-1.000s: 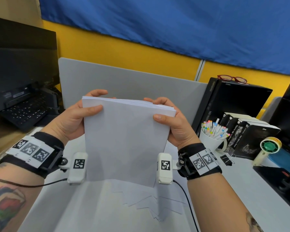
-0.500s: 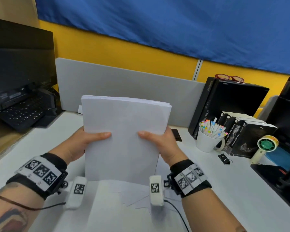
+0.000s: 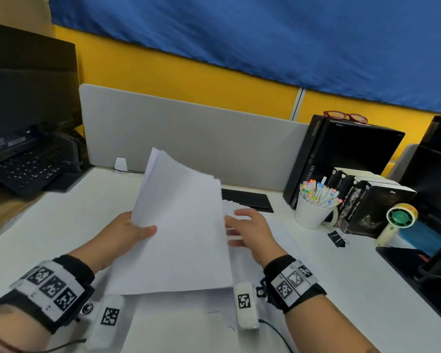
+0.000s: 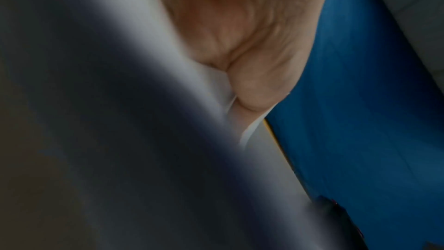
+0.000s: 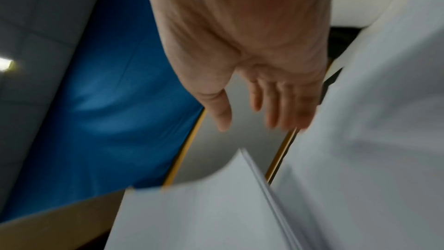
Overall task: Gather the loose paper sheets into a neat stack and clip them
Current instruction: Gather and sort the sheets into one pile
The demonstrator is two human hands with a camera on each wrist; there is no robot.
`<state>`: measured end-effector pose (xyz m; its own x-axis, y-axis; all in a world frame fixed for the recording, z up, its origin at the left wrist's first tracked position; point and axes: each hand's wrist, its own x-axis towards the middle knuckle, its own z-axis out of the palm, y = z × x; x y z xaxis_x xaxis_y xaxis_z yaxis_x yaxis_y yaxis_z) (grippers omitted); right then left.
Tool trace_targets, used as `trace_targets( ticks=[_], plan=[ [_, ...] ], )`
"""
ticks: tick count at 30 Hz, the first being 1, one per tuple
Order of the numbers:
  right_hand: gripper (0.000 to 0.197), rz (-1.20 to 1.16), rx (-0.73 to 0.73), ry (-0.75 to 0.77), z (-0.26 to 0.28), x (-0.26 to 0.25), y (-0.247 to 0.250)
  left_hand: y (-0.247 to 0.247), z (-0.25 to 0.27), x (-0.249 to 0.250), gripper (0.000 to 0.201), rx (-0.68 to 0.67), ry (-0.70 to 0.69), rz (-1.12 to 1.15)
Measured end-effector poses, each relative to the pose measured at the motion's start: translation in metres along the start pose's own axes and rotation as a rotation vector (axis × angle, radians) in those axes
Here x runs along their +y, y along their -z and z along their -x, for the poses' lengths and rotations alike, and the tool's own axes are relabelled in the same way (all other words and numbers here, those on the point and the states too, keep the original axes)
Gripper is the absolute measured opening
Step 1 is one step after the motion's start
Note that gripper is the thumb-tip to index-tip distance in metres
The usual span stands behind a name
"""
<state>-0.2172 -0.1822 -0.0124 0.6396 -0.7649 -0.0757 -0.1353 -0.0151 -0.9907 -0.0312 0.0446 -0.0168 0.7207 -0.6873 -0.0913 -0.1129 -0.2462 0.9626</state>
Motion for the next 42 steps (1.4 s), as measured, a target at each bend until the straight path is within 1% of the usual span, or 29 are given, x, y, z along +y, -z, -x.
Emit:
trace_targets(
  ticks=[2, 5, 7, 9, 12, 13, 15, 16, 17, 18, 19, 20, 22, 23, 24, 26, 27, 29, 32, 35, 37, 40, 42],
  plan=[
    [0.054, 0.033, 0.184, -0.107, -0.016, 0.013, 0.030, 0.002, -0.003, -0.010, 0.018, -0.010, 0.072, -0.066],
    [0.084, 0.110, 0.393, -0.275, -0.033, 0.024, 0.074, 0.003, -0.010, -0.024, 0.023, 0.008, 0.154, -0.109],
    [0.099, 0.241, 0.498, -0.388, -0.038, 0.029, 0.096, 0.001, -0.012, -0.031, 0.026, 0.007, 0.209, -0.076],
    [0.101, 0.344, 0.535, -0.450, -0.039, 0.033, 0.109, -0.003, -0.013, -0.036, 0.026, 0.006, 0.245, -0.050],
    [0.100, 0.445, 0.478, -0.481, -0.037, 0.031, 0.114, -0.009, -0.012, -0.042, 0.029, -0.007, 0.297, -0.002],
    [0.094, 0.469, 0.441, -0.489, -0.036, 0.029, 0.114, -0.010, -0.012, -0.044, 0.030, -0.015, 0.306, 0.022],
    [0.064, 0.483, 0.332, -0.493, -0.033, 0.025, 0.113, -0.012, -0.012, -0.046, 0.030, -0.019, 0.316, 0.052],
    [0.054, 0.475, 0.288, -0.503, -0.029, 0.023, 0.112, -0.013, -0.012, -0.046, 0.029, -0.018, 0.317, 0.061],
    [0.051, 0.466, 0.244, -0.501, -0.026, 0.022, 0.110, -0.015, -0.011, -0.045, 0.028, -0.019, 0.315, 0.071],
    [0.051, 0.471, 0.193, -0.514, -0.025, 0.022, 0.111, -0.016, -0.010, -0.044, 0.027, -0.019, 0.317, 0.078],
    [0.057, 0.465, 0.150, -0.503, -0.023, 0.021, 0.108, -0.016, -0.010, -0.044, 0.027, -0.019, 0.318, 0.085],
    [0.066, 0.484, 0.141, -0.498, -0.022, 0.021, 0.105, -0.017, -0.009, -0.044, 0.027, -0.018, 0.324, 0.092],
    [0.086, 0.508, 0.115, -0.442, -0.030, 0.027, 0.107, -0.017, -0.008, -0.044, 0.028, -0.016, 0.336, 0.107],
    [0.089, 0.529, 0.098, -0.394, -0.032, 0.025, 0.107, -0.016, -0.008, -0.045, 0.029, -0.014, 0.339, 0.113],
    [0.084, 0.569, 0.084, -0.346, -0.029, 0.018, 0.105, -0.016, -0.008, -0.045, 0.030, -0.013, 0.343, 0.118],
    [0.057, 0.647, 0.084, -0.266, -0.020, 0.001, 0.106, -0.017, -0.008, -0.045, 0.030, -0.015, 0.350, 0.128],
    [0.049, 0.670, 0.113, -0.216, -0.020, -0.004, 0.108, -0.018, -0.009, -0.045, 0.030, -0.018, 0.351, 0.133],
    [0.040, 0.659, 0.189, -0.112, -0.020, -0.012, 0.114, -0.017, -0.009, -0.045, 0.030, -0.026, 0.357, 0.148],
    [0.032, 0.579, 0.300, 0.044, -0.018, -0.021, 0.120, -0.016, -0.010, -0.046, 0.033, -0.041, 0.367, 0.158],
    [0.030, 0.460, 0.385, 0.185, -0.018, -0.025, 0.124, -0.016, -0.010, -0.045, 0.032, -0.041, 0.374, 0.170],
    [0.031, 0.389, 0.423, 0.244, -0.018, -0.027, 0.123, -0.016, -0.010, -0.045, 0.030, -0.039, 0.374, 0.172],
    [0.029, 0.379, 0.458, 0.318, -0.015, -0.030, 0.116, -0.016, -0.009, -0.045, 0.030, -0.040, 0.366, 0.187],
    [0.027, 0.384, 0.509, 0.375, -0.013, -0.033, 0.114, -0.017, -0.009, -0.044, 0.029, -0.033, 0.366, 0.199]
  ],
)
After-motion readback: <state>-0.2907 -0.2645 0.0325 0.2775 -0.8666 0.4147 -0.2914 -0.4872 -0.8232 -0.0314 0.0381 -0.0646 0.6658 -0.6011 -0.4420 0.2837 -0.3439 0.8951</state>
